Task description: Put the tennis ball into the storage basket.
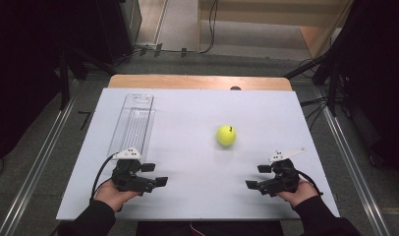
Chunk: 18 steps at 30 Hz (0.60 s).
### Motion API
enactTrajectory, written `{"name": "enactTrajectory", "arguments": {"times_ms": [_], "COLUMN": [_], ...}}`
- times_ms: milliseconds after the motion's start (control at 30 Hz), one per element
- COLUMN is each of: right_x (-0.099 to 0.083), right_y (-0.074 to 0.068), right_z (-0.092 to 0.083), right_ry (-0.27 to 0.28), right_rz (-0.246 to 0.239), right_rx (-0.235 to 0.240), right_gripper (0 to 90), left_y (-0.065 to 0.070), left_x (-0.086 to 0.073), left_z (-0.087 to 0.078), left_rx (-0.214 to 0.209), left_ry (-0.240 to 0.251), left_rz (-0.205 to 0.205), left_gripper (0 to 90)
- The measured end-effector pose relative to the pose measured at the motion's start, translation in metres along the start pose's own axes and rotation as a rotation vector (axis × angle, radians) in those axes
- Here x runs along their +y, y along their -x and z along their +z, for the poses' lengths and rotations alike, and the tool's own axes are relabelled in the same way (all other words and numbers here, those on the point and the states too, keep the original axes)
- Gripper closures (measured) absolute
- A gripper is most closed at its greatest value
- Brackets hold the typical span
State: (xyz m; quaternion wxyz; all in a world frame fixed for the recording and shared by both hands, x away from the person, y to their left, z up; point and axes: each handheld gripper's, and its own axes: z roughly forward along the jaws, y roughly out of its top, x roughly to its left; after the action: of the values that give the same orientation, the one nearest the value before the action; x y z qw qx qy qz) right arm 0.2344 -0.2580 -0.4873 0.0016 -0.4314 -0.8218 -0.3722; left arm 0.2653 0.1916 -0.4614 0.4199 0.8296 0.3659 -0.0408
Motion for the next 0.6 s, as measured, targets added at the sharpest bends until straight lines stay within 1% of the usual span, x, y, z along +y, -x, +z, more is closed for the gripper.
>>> {"name": "enactTrajectory", "arguments": {"times_ms": [67,167,233,267,300,333,433,533,600], "right_x": [0.0,0.0,0.0,0.0,0.0,0.0,0.0,0.0,0.0], "right_y": [0.0,0.0,0.0,0.0,0.0,0.0,0.0,0.0,0.0], "right_z": [-0.001,-0.001,-0.001,0.0,0.0,0.0,0.0,0.0,-0.001], "right_ry": [0.001,0.006,0.003,0.0,0.0,0.0,-0.001,-0.002,-0.001], "right_rz": [-0.004,-0.005,-0.005,-0.008,-0.008,-0.007,-0.006,-0.008,-0.01], "right_rx": [-0.003,-0.005,-0.006,-0.006,-0.006,-0.005,-0.006,-0.005,-0.007], "right_gripper": [14.6,14.6,14.6,14.6,14.6,14.6,14.6,14.6,14.6], "left_y": [0.001,0.004,0.005,0.007,0.007,0.01,0.012,0.016,0.017], "left_x": [0.001,0.004,0.005,0.008,0.008,0.011,0.015,0.022,0.025], "left_z": [0.0,-0.001,-0.001,-0.001,-0.001,-0.001,0.0,0.003,0.005], "left_rx": [0.005,0.016,0.014,0.002,0.002,-0.008,-0.007,-0.009,-0.01], "left_ry": [0.0,0.002,0.009,0.026,0.026,0.033,0.032,0.033,0.032], "left_rz": [0.009,0.011,0.012,0.006,0.006,0.004,0.009,0.017,0.016], "left_gripper": [19.3,19.2,19.2,19.2,19.2,19.2,19.1,19.0,15.6]}}
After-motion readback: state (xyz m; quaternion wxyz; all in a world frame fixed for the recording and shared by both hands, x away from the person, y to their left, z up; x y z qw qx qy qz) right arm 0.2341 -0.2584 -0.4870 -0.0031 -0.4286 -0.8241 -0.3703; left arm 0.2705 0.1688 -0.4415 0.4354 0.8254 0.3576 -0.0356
